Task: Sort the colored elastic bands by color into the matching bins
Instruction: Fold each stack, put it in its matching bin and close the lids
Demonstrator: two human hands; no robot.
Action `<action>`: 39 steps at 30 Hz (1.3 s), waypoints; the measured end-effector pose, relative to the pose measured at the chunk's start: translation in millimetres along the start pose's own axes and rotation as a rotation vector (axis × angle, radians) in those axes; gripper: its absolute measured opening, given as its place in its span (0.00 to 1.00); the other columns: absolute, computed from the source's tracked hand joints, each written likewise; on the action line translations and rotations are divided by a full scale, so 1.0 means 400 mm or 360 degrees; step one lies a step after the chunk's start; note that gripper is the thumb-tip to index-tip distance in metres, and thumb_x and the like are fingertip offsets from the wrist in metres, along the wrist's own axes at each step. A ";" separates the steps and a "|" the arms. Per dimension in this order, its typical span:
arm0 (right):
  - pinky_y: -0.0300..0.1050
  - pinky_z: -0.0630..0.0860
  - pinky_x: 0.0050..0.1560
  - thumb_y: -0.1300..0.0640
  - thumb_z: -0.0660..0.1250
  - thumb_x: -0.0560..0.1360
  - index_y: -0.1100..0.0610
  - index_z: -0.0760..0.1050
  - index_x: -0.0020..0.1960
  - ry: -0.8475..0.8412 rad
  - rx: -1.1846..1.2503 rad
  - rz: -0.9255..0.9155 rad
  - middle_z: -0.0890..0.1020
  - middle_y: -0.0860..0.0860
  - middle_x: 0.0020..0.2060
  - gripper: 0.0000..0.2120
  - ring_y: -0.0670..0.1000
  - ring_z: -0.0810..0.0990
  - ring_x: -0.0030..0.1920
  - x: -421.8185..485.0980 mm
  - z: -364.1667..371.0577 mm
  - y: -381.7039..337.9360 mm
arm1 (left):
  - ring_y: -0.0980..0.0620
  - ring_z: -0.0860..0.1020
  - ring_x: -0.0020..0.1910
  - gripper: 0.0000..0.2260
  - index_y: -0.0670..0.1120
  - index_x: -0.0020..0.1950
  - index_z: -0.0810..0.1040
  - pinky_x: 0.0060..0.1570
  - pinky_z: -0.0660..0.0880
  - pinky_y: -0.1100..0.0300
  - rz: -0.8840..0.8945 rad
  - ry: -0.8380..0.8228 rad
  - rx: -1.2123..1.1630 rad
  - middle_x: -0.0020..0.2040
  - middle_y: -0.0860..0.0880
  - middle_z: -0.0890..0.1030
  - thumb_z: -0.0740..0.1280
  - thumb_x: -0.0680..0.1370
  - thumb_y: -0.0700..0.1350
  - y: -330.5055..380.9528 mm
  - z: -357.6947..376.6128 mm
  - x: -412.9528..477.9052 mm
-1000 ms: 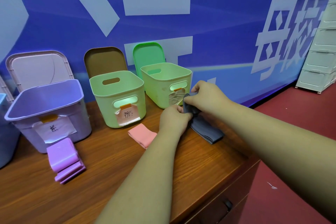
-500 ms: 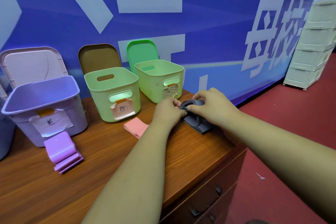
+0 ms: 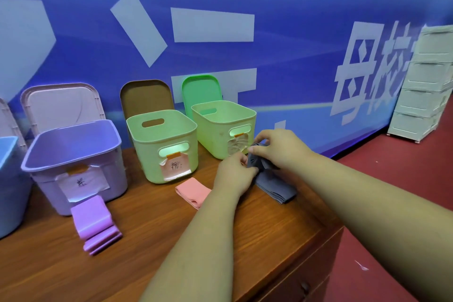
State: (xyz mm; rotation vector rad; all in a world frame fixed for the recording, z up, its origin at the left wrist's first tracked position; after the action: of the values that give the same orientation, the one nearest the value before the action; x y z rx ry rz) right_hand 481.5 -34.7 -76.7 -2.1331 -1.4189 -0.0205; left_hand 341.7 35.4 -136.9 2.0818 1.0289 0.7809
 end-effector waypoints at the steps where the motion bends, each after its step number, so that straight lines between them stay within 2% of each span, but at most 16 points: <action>1: 0.49 0.78 0.53 0.36 0.74 0.74 0.46 0.84 0.57 -0.0020 -0.0009 -0.0016 0.84 0.52 0.52 0.18 0.53 0.81 0.56 0.007 0.002 -0.001 | 0.45 0.80 0.44 0.10 0.50 0.42 0.76 0.40 0.70 0.55 0.0003 0.0006 0.0004 0.38 0.53 0.80 0.76 0.73 0.50 -0.001 0.000 0.001; 5: 0.52 0.78 0.55 0.35 0.72 0.75 0.46 0.84 0.58 -0.0039 -0.0035 -0.0123 0.83 0.51 0.49 0.18 0.54 0.81 0.56 0.023 0.017 -0.006 | 0.44 0.80 0.46 0.10 0.50 0.44 0.77 0.44 0.74 0.53 0.0011 -0.0002 0.0047 0.41 0.51 0.82 0.75 0.74 0.53 -0.007 0.001 0.007; 7: 0.52 0.79 0.52 0.34 0.69 0.77 0.44 0.84 0.57 -0.0035 -0.0075 -0.0164 0.79 0.45 0.42 0.18 0.52 0.80 0.51 0.022 0.024 -0.009 | 0.43 0.80 0.47 0.11 0.49 0.45 0.77 0.45 0.75 0.52 -0.0001 -0.0012 0.0069 0.43 0.50 0.82 0.74 0.74 0.54 -0.010 0.001 0.009; 8: 0.51 0.79 0.48 0.32 0.67 0.78 0.43 0.85 0.53 -0.0031 -0.0099 -0.0176 0.78 0.44 0.37 0.17 0.51 0.80 0.47 0.022 0.028 -0.009 | 0.43 0.80 0.47 0.12 0.48 0.45 0.77 0.45 0.75 0.52 -0.0010 -0.0014 0.0079 0.43 0.50 0.82 0.74 0.74 0.54 -0.010 0.001 0.010; 10: 0.50 0.78 0.40 0.28 0.60 0.79 0.45 0.83 0.40 0.0001 -0.0080 -0.0172 0.77 0.47 0.30 0.25 0.48 0.79 0.38 0.022 0.031 -0.010 | 0.43 0.80 0.48 0.12 0.48 0.45 0.77 0.46 0.76 0.51 -0.0026 -0.0017 0.0067 0.44 0.49 0.83 0.74 0.74 0.55 -0.011 0.000 0.011; 12: 0.51 0.73 0.37 0.31 0.56 0.82 0.51 0.73 0.31 0.0012 -0.0004 -0.0096 0.74 0.50 0.28 0.31 0.51 0.75 0.33 0.019 0.031 -0.012 | 0.43 0.81 0.47 0.11 0.48 0.43 0.76 0.46 0.76 0.51 -0.0037 -0.0011 0.0039 0.43 0.49 0.83 0.73 0.74 0.54 -0.009 -0.002 0.008; 13: 0.51 0.73 0.39 0.34 0.55 0.84 0.53 0.71 0.31 0.0012 0.0029 -0.0076 0.74 0.51 0.29 0.31 0.53 0.75 0.34 0.017 0.029 -0.012 | 0.42 0.81 0.46 0.12 0.48 0.43 0.76 0.46 0.77 0.50 -0.0036 -0.0009 0.0028 0.42 0.49 0.83 0.73 0.74 0.54 -0.007 -0.003 0.005; 15: 0.52 0.77 0.48 0.43 0.55 0.86 0.53 0.76 0.38 -0.0027 0.0078 -0.0096 0.80 0.51 0.37 0.24 0.56 0.80 0.44 0.014 0.025 -0.006 | 0.42 0.81 0.45 0.12 0.46 0.42 0.76 0.46 0.77 0.49 -0.0036 -0.0005 0.0010 0.41 0.47 0.83 0.73 0.74 0.53 -0.006 -0.003 0.003; 17: 0.50 0.74 0.64 0.53 0.58 0.85 0.50 0.84 0.59 -0.0127 0.0079 -0.0114 0.84 0.49 0.56 0.15 0.54 0.80 0.62 0.008 0.019 0.003 | 0.41 0.81 0.45 0.11 0.47 0.41 0.75 0.46 0.77 0.49 -0.0045 -0.0007 0.0008 0.41 0.47 0.83 0.73 0.74 0.52 -0.005 -0.004 0.004; 18: 0.47 0.71 0.68 0.57 0.59 0.83 0.50 0.80 0.69 -0.0178 0.0056 -0.0132 0.82 0.49 0.64 0.18 0.53 0.77 0.68 0.005 0.015 0.005 | 0.41 0.81 0.45 0.12 0.48 0.40 0.74 0.46 0.77 0.49 -0.0050 -0.0011 0.0010 0.41 0.47 0.83 0.74 0.74 0.52 -0.006 -0.003 0.006; 19: 0.45 0.70 0.68 0.60 0.60 0.82 0.50 0.77 0.73 -0.0225 0.0027 -0.0158 0.80 0.50 0.68 0.22 0.52 0.76 0.70 0.001 0.010 0.006 | 0.42 0.81 0.45 0.12 0.49 0.40 0.73 0.46 0.77 0.49 -0.0055 -0.0015 0.0016 0.40 0.48 0.82 0.74 0.74 0.52 -0.008 -0.003 0.007; 23: 0.40 0.69 0.62 0.61 0.63 0.82 0.49 0.76 0.73 -0.0242 0.0042 -0.0216 0.80 0.49 0.68 0.21 0.49 0.78 0.65 -0.003 0.014 0.026 | 0.44 0.77 0.40 0.17 0.50 0.41 0.72 0.42 0.74 0.51 -0.0059 -0.0040 0.0059 0.39 0.51 0.79 0.77 0.73 0.57 -0.012 -0.002 0.010; 27: 0.38 0.67 0.60 0.60 0.65 0.83 0.48 0.77 0.72 -0.0213 0.0093 -0.0229 0.80 0.47 0.66 0.19 0.44 0.77 0.60 0.003 0.024 0.045 | 0.43 0.81 0.47 0.17 0.45 0.49 0.77 0.50 0.77 0.49 -0.0057 -0.0081 0.0095 0.46 0.47 0.83 0.76 0.75 0.57 -0.014 -0.003 0.012; 32: 0.42 0.71 0.64 0.62 0.65 0.82 0.41 0.77 0.70 -0.0169 0.0139 -0.0277 0.81 0.45 0.66 0.23 0.48 0.78 0.65 0.011 0.045 0.053 | 0.44 0.80 0.49 0.14 0.46 0.51 0.77 0.50 0.76 0.49 -0.0032 -0.0080 0.0165 0.47 0.49 0.82 0.75 0.77 0.54 -0.016 0.000 0.013; 35: 0.45 0.74 0.62 0.63 0.65 0.81 0.38 0.77 0.67 -0.0127 0.0146 -0.0303 0.82 0.47 0.62 0.23 0.50 0.79 0.61 0.011 0.052 0.052 | 0.45 0.80 0.49 0.13 0.46 0.53 0.78 0.50 0.75 0.51 -0.0029 -0.0079 0.0169 0.47 0.50 0.82 0.75 0.77 0.52 -0.017 0.000 0.013; 39: 0.49 0.74 0.62 0.62 0.66 0.81 0.40 0.76 0.66 -0.0127 0.0117 -0.0281 0.78 0.49 0.58 0.20 0.51 0.77 0.58 0.014 0.051 0.054 | 0.46 0.80 0.50 0.13 0.48 0.53 0.77 0.49 0.74 0.52 -0.0041 -0.0095 0.0163 0.47 0.51 0.81 0.75 0.77 0.53 -0.016 -0.001 0.012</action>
State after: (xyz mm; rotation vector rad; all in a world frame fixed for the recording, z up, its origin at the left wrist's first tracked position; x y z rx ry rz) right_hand 496.3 -26.5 -101.8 -1.9637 -1.6254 0.0490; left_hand 341.4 42.5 -140.7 2.1606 1.0810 0.6617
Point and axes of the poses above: each hand's wrist, its own x-axis towards the middle knuckle, its own z-axis out of the palm, y = z × x, the point moved 2 cm from there along x, towards the middle knuckle
